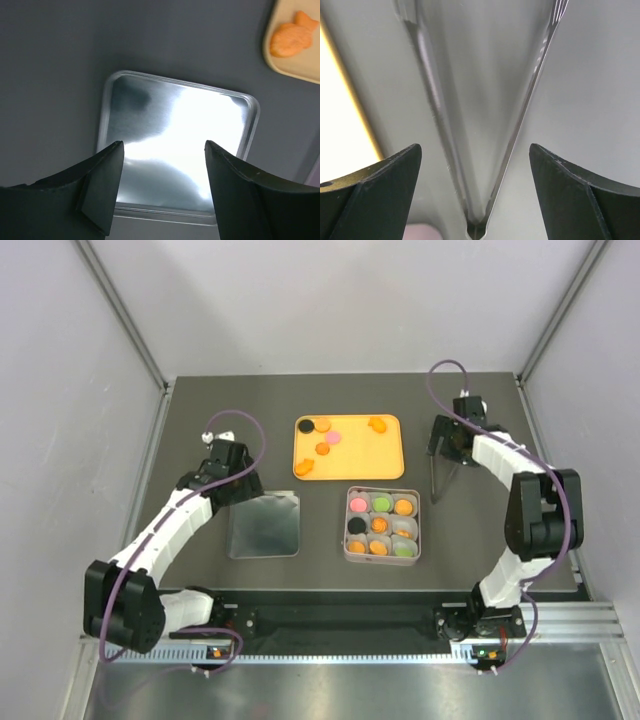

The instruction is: Pack the cookies

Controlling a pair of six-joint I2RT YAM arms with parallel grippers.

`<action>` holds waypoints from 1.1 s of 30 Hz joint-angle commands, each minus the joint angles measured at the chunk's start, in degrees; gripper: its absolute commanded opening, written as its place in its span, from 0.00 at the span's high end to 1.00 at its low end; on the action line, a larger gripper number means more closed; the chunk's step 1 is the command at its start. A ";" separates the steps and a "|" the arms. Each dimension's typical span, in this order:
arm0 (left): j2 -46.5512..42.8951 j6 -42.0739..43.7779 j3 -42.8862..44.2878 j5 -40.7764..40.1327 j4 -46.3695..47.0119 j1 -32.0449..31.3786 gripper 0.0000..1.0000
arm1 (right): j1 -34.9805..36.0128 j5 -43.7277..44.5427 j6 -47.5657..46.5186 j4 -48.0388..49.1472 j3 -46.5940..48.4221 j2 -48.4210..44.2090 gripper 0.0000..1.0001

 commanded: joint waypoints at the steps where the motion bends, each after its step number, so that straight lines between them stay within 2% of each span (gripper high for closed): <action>1: -0.41 -1.91 3.48 -13.60 -5.16 1.48 0.30 | -0.60 -1.93 0.01 0.44 -0.24 -6.88 0.12; 4: -2.08 -1.66 1.12 -14.87 -4.73 4.99 0.33 | 0.71 -2.29 -0.08 0.00 -1.91 -13.28 0.11; 9: 1.16 -1.22 -1.88 -6.26 -2.97 13.34 0.43 | 4.93 -3.52 0.27 -0.44 -4.64 -20.06 0.09; 18: 10.57 -3.05 -2.85 3.93 1.69 14.76 0.46 | 14.77 -4.14 0.97 -0.79 -4.12 -24.38 0.05; 22: 12.24 -5.26 -5.91 4.38 3.62 14.76 0.47 | 18.55 -4.93 0.97 -0.53 -3.32 -24.03 0.05; 25: 12.42 -7.37 -8.98 3.68 5.90 14.76 0.53 | 20.14 -6.24 1.06 0.00 -3.32 -23.94 0.06; 29: 12.25 -9.83 -11.72 4.03 8.28 14.76 0.70 | 21.46 -8.18 1.15 0.70 -3.50 -23.50 0.10; 31: 12.33 -10.09 -11.81 4.29 8.55 14.76 0.94 | 21.98 -12.20 1.24 1.14 -3.50 -23.15 0.14; 32: 12.25 -10.01 -11.64 4.21 8.37 14.76 1.00 | 22.16 -13.36 1.41 2.01 -3.59 -22.89 0.16; 33: 12.16 -9.40 -11.11 4.21 8.20 14.76 1.00 | 22.42 -14.15 1.76 2.37 -3.50 -22.62 0.17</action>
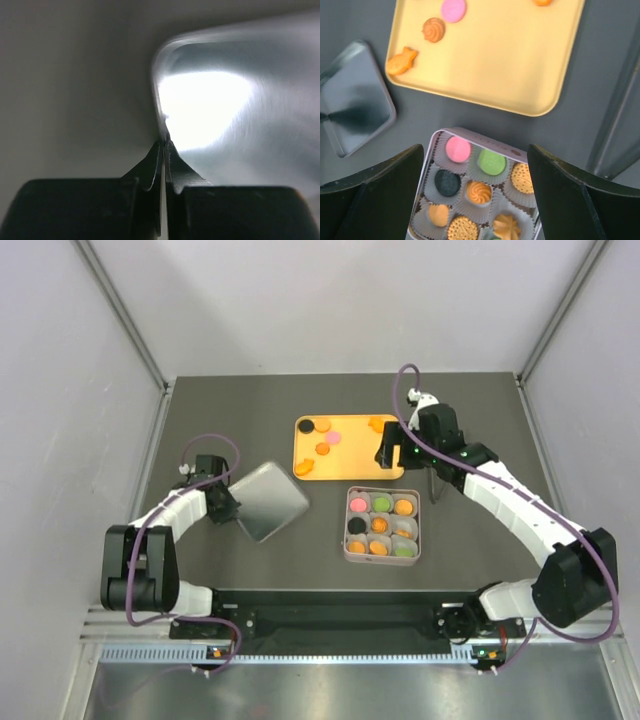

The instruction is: Pack the cookies

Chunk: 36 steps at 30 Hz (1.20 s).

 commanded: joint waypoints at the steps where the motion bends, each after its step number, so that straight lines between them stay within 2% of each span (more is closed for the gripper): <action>1: 1.14 -0.74 -1.60 0.19 0.57 0.18 1.00 | 2.29 -6.22 0.95 3.82 1.09 0.96 0.17; 7: -3.59 1.37 -0.28 -0.08 -1.46 0.18 1.00 | 7.39 -10.62 1.57 5.75 3.81 6.23 0.28; 15: -8.08 4.62 2.18 4.22 -7.25 0.18 1.00 | 14.25 -12.99 -0.45 4.44 14.97 19.15 0.31; 22: -13.53 4.89 4.02 8.35 -10.33 0.09 1.00 | 14.96 -20.19 0.16 4.43 21.39 30.31 0.32; 33: -15.73 3.57 6.66 16.44 -8.76 -0.52 1.00 | 14.96 -29.78 5.35 7.86 26.05 35.59 0.32; 36: -15.82 3.13 6.49 18.54 -6.47 -1.14 1.00 | 14.70 -30.58 6.84 8.30 26.23 35.42 0.36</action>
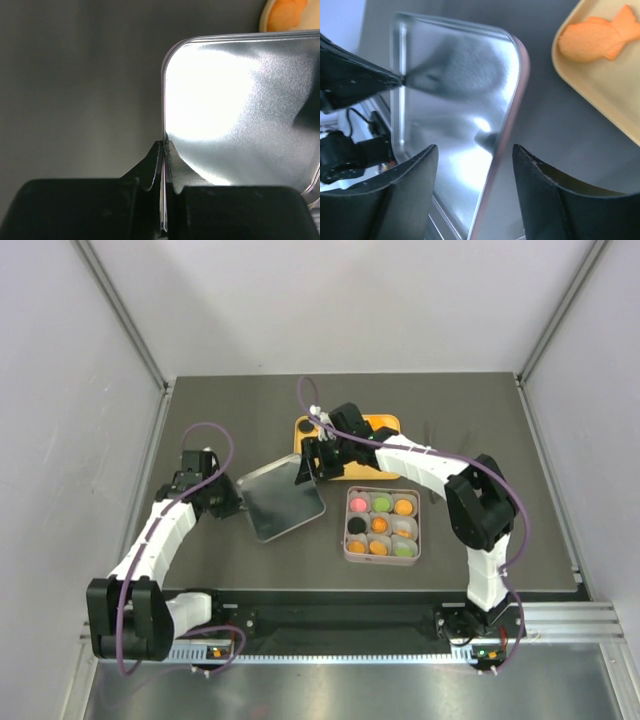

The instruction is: Pack the cookies

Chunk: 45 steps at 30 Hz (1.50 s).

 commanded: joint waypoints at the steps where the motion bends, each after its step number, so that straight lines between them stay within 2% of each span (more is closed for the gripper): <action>1: -1.64 -0.98 2.40 5.13 4.06 -1.18 1.00 | 0.16 -4.59 2.75 4.52 2.73 -0.05 0.40; 6: -2.16 -2.03 1.96 7.16 9.07 -3.12 1.00 | -1.68 -6.97 5.13 5.84 2.29 -1.63 0.53; 9: -1.90 -1.68 2.40 8.56 11.53 -3.82 1.00 | -3.52 -7.06 5.83 5.84 1.41 -3.12 0.66; 10: -1.90 -1.59 2.57 9.61 12.24 -4.00 1.00 | -3.88 -7.76 5.92 5.84 1.06 -3.48 0.76; 11: -1.73 -1.59 3.10 9.88 13.03 -4.26 1.00 | -4.32 -8.20 6.18 5.84 0.89 -3.83 0.81; 14: -0.94 0.59 6.25 7.36 14.09 -6.89 0.90 | -6.16 -8.64 7.06 5.41 0.18 -5.85 0.93; 15: -0.59 1.56 7.40 5.33 13.92 -8.99 0.80 | -7.13 -8.55 7.24 5.23 0.10 -6.90 0.97; 17: 0.12 5.08 11.52 -1.32 11.64 -12.33 0.69 | -8.88 -8.55 8.03 3.48 0.44 -8.13 0.99; 18: 0.21 6.22 12.84 -3.45 10.76 -13.31 0.59 | -9.59 -8.99 8.21 2.77 1.05 -8.40 1.00; 22: -0.41 11.75 19.25 -12.15 9.70 -19.01 0.39 | -13.11 -10.04 9.17 -0.57 3.08 -9.11 1.00; 25: 1.17 16.23 23.38 -18.75 8.73 -27.27 0.34 | -15.39 -11.45 10.40 -2.50 4.84 -9.19 1.00; 26: 2.57 17.29 24.27 -22.94 7.95 -32.77 0.32 | -16.35 -11.54 10.58 -2.94 5.36 -9.28 1.00; 28: 4.42 20.80 26.73 -28.41 7.15 -39.12 0.29 | -17.06 -12.07 11.63 -4.00 6.95 -9.37 1.00; 29: 6.60 22.12 27.44 -32.18 6.19 -45.60 0.27 | -17.76 -12.42 12.25 -4.18 7.38 -9.54 1.00; 30: 7.84 23.53 28.06 -37.96 5.75 -48.44 0.26 | -17.94 -13.12 12.60 -4.35 8.26 -9.46 1.00; 32: 10.74 27.57 29.11 -42.74 5.56 -55.29 0.23 | -18.82 -13.91 14.00 -5.67 9.06 -8.94 0.99; 35: 13.91 32.58 29.20 -48.29 7.14 -60.84 0.21 | -19.70 -16.19 14.80 -8.22 10.90 -8.40 0.99; 38: 16.20 37.42 29.29 -53.30 8.64 -63.84 0.20 | -20.49 -16.38 14.98 -9.89 11.17 -9.45 0.98; 41: 18.22 41.80 28.86 -59.18 11.18 -64.12 0.19 | -21.20 -16.99 14.80 -11.12 10.64 -10.60 0.97; 42: 18.75 43.22 28.24 -63.55 13.63 -64.12 0.19 | -21.28 -17.08 14.71 -11.21 10.29 -10.86 0.97; 45: 20.07 50.31 25.62 -65.88 19.08 -64.12 0.20 | -21.20 -17.43 14.80 -11.30 9.06 -12.00 0.97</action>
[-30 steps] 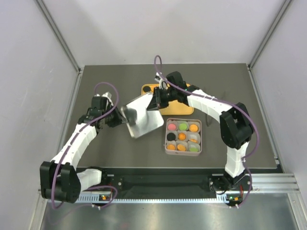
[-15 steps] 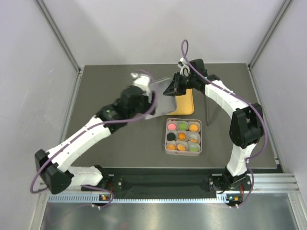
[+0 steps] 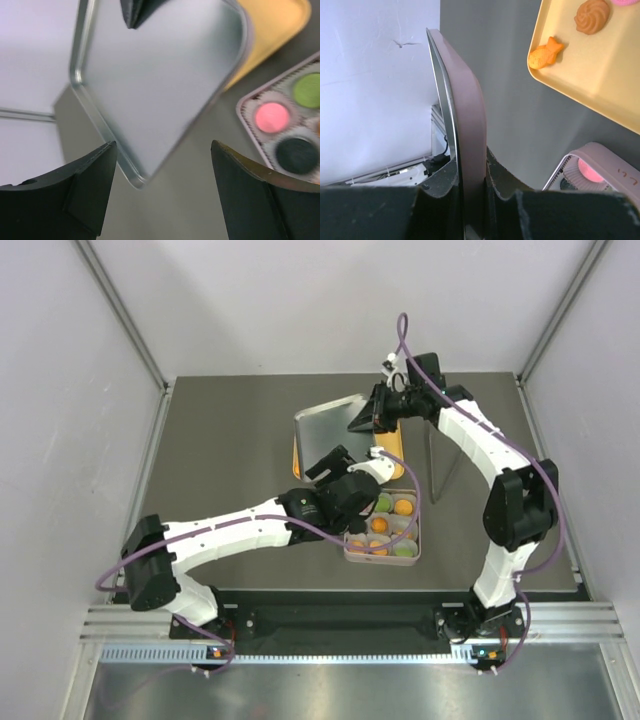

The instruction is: Pack the cookies

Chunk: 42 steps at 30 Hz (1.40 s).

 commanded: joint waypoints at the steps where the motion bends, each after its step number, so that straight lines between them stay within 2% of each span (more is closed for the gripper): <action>1: 1.03 11.28 -2.44 -8.77 11.72 0.01 0.20 | -0.59 -2.94 0.99 0.18 0.56 -5.77 0.96; 9: 2.97 22.18 -8.67 -11.66 26.24 0.01 0.24 | -0.59 -4.61 2.48 0.18 -0.23 -7.89 0.95; 13: 4.46 27.29 -9.39 -15.27 35.12 0.01 0.37 | -0.76 -4.09 1.87 0.26 -2.78 -9.03 0.94; 16: 4.99 28.08 -9.21 -14.83 36.18 0.01 0.58 | -0.76 -3.65 1.34 1.05 -5.76 -10.17 0.94; 17: 5.17 29.57 -9.65 -15.00 38.19 0.01 0.76 | -0.85 -3.38 1.17 1.23 -6.21 -10.44 0.91; 20: 5.69 30.29 -9.48 -14.66 38.74 0.01 0.99 | -0.85 -2.59 0.55 1.32 -6.91 -11.14 0.86; 22: 5.17 29.76 -9.30 -13.17 37.86 0.01 1.00 | -0.85 -1.28 0.11 1.32 -6.83 -11.67 0.79; 23: 4.82 26.97 -8.52 -11.85 36.38 0.01 1.00 | -0.94 -0.23 -0.76 1.32 -6.83 -12.02 0.68; 25: 3.33 22.84 -6.94 -9.22 29.55 0.01 1.00 | -1.81 3.80 -1.82 1.06 -6.83 -13.68 0.57; 26: 2.71 19.07 -5.54 -6.33 27.33 0.10 1.00 | -2.43 4.96 -2.96 1.14 -6.91 -14.39 0.44; 28: 1.48 15.01 -3.60 -2.98 20.24 0.19 1.00 | -4.36 7.24 -3.49 1.93 -7.00 -16.67 0.32; 29: 1.13 11.51 -2.11 -0.18 18.71 0.27 1.00 | -4.98 8.21 -4.10 2.72 -6.74 -17.55 0.24; 31: 0.51 5.80 0.26 4.13 14.07 0.80 1.00 | -6.03 13.89 -6.12 2.81 -5.87 -20.62 0.15; 34: -1.16 -2.63 2.91 10.99 9.14 3.08 1.00 | -7.44 20.93 -7.18 3.78 -6.56 -25.28 0.10; 36: -2.74 -7.13 3.79 18.81 7.81 5.54 1.00 | -8.76 24.90 -7.27 5.35 -8.92 -28.52 0.09; 37: -3.18 -12.55 4.84 22.57 7.19 6.59 1.00 | -9.20 25.79 -7.01 5.89 -10.07 -29.68 0.08; 38: -4.23 -15.30 5.02 29.66 6.57 9.30 1.00 | -10.07 26.32 -6.92 6.41 -11.30 -30.64 0.08; 41: -5.73 -27.08 4.15 42.78 9.01 14.84 1.00 | -10.96 27.03 -7.27 8.79 -17.53 -33.99 0.07; 42: -6.77 -30.06 3.28 51.79 10.51 18.52 1.00 | -11.13 27.46 -7.53 9.31 -19.29 -35.91 0.07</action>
